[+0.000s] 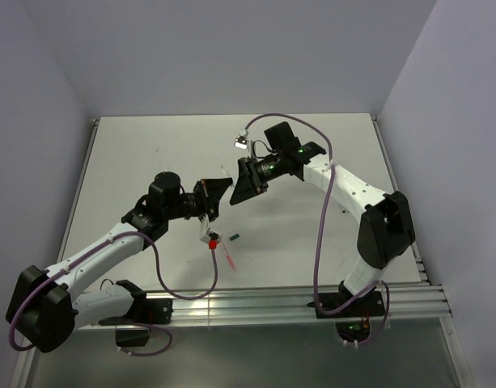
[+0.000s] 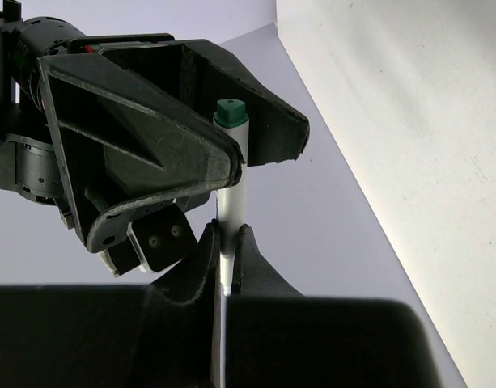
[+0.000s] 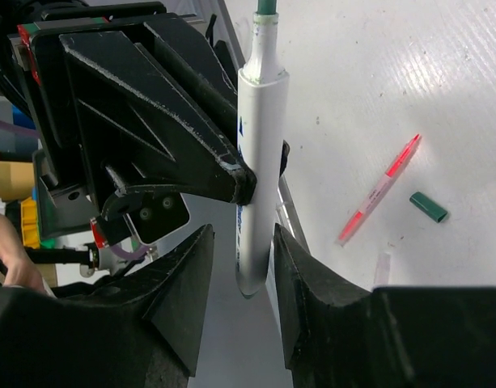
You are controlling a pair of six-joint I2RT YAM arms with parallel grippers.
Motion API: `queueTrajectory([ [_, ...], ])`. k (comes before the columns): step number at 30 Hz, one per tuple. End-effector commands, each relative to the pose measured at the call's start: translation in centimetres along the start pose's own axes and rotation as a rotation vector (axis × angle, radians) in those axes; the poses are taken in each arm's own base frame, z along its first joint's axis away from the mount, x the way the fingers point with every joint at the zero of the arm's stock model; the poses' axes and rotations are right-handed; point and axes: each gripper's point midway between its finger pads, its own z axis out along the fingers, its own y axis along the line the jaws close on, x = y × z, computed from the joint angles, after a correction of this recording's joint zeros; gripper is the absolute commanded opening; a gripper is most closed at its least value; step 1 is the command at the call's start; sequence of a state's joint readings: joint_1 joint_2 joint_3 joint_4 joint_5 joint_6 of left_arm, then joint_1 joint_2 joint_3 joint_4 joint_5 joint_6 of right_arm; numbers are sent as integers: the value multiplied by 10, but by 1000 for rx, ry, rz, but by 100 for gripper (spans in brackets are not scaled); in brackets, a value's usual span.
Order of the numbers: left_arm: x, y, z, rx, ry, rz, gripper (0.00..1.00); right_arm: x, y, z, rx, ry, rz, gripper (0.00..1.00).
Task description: Insert the pens into the pen caps
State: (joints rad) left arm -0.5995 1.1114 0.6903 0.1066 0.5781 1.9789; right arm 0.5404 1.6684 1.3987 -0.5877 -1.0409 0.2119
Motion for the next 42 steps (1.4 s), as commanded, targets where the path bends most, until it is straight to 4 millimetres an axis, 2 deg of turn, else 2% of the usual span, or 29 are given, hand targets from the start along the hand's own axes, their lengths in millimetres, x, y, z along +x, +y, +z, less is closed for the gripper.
queueTrajectory([
  [1,-6,7,-1,-17,-28,118,0,-5,17,-10,-29,-31,-68,42],
  [3,-6,9,-2,-21,-28,120,0,-5,16,-10,-30,-29,-64,40],
  [6,-6,8,-2,-18,-33,117,0,-5,16,-9,-34,-27,-56,30],
  [7,-6,9,-2,-20,-32,119,0,-6,16,-9,-34,-28,-56,19],
  [8,-6,8,-2,-17,-32,120,0,-5,15,-8,-35,-24,-51,13],
  [9,-6,6,-2,-13,-32,117,1,-6,14,-8,-32,-26,-51,0],
  [11,-6,3,-1,-5,-27,126,16,-6,15,-9,-32,-27,-50,0],
  [12,-4,2,-2,2,-22,123,37,-5,15,-9,-34,-27,-51,0],
  [15,0,4,-4,2,-6,104,53,-8,14,-13,-18,-45,-61,0],
  [18,13,11,-13,0,65,71,56,-15,7,-22,25,-80,-58,0],
  [19,19,17,-18,-5,86,55,56,-20,2,-31,45,-106,-50,0],
  [20,23,13,-24,14,94,24,57,-24,0,-36,49,-120,-48,0],
  [22,31,24,-39,14,117,-28,58,-37,-5,-53,63,-168,-36,0],
  [23,32,12,-45,63,127,-89,61,-41,-9,-59,76,-187,-30,0],
  [25,32,13,-54,90,138,-181,67,-54,-15,-77,109,-239,-40,0],
  [26,31,5,-56,132,146,-224,68,-57,-18,-83,129,-258,-42,0],
  [27,20,-9,-59,188,122,-309,69,-62,-21,-90,148,-277,-49,0],
  [29,13,-16,-62,206,119,-498,70,-68,-28,-105,184,-316,-51,0],
  [30,5,-29,-62,252,114,-593,69,-69,-33,-110,209,-329,-55,0],
  [31,1,-31,-62,257,131,-745,69,-68,-34,-115,222,-340,-55,0],
  [32,-7,-32,-58,271,127,-833,68,-69,-39,-124,241,-358,-52,0],
  [33,-14,-46,-54,334,137,-948,67,-65,-47,-127,269,-359,-45,0],
  [34,-19,-39,-52,344,155,-1102,67,-63,-49,-132,290,-367,-47,0],
  [36,-36,-51,-33,453,156,-1296,64,-57,-60,-142,340,-370,-46,0],
  [37,-46,-43,-31,492,180,-1486,62,-56,-62,-147,362,-372,-51,0],
  [38,-56,-60,-21,593,190,-1603,61,-55,-65,-152,389,-373,-73,0],
  [39,-79,-55,-25,704,136,-1748,60,-52,-68,-157,424,-371,-72,0],
  [40,-89,-58,-21,759,121,-1817,56,-50,-70,-160,445,-369,-79,0],
  [42,-108,-77,-11,857,175,-1961,54,-49,-71,-169,487,-368,-114,0],
])
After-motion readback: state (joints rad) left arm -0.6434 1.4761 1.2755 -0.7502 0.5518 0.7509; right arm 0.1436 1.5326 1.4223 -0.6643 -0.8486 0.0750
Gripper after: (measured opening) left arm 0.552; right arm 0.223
